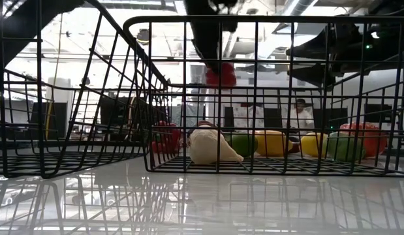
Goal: Sort produce into baskets
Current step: Put the top red bell pepper into the right wire basket
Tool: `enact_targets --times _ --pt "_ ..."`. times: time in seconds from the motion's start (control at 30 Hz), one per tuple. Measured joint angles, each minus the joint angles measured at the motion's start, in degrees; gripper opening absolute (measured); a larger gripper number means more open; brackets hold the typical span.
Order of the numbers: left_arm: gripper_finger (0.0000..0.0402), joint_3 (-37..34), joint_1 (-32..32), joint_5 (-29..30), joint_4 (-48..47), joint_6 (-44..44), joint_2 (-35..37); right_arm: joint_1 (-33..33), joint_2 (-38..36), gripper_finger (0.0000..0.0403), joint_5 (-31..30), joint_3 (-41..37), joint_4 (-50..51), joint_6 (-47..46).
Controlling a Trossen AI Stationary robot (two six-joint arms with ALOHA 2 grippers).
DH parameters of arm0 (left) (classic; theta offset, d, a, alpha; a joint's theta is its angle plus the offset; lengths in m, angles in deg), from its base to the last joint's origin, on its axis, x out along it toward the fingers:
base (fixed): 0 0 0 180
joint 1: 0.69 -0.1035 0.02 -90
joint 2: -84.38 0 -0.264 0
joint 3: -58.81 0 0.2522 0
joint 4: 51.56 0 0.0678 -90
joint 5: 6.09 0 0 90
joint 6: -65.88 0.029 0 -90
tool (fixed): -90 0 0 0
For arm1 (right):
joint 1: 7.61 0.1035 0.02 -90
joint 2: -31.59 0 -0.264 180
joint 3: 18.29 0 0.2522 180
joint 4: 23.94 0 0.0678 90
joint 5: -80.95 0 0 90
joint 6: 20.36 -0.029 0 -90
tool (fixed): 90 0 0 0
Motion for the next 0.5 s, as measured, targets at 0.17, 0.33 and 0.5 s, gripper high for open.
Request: enact_targets --times 0.17,0.33,0.5 --pt "0.0224 -1.69 3.12 -8.97 -0.2 -1.49 2.51 -0.09 0.02 0.0379 -0.48 0.0 0.25 0.14" --pt "0.0224 -1.69 8.01 -19.76 -1.95 1.09 2.97 -0.07 0.04 0.0379 -0.55 0.0 1.06 -0.3" --pt "0.0227 -1.69 13.09 -19.35 -2.06 1.16 2.97 -0.07 0.04 0.0379 -0.59 0.0 1.41 -0.3"
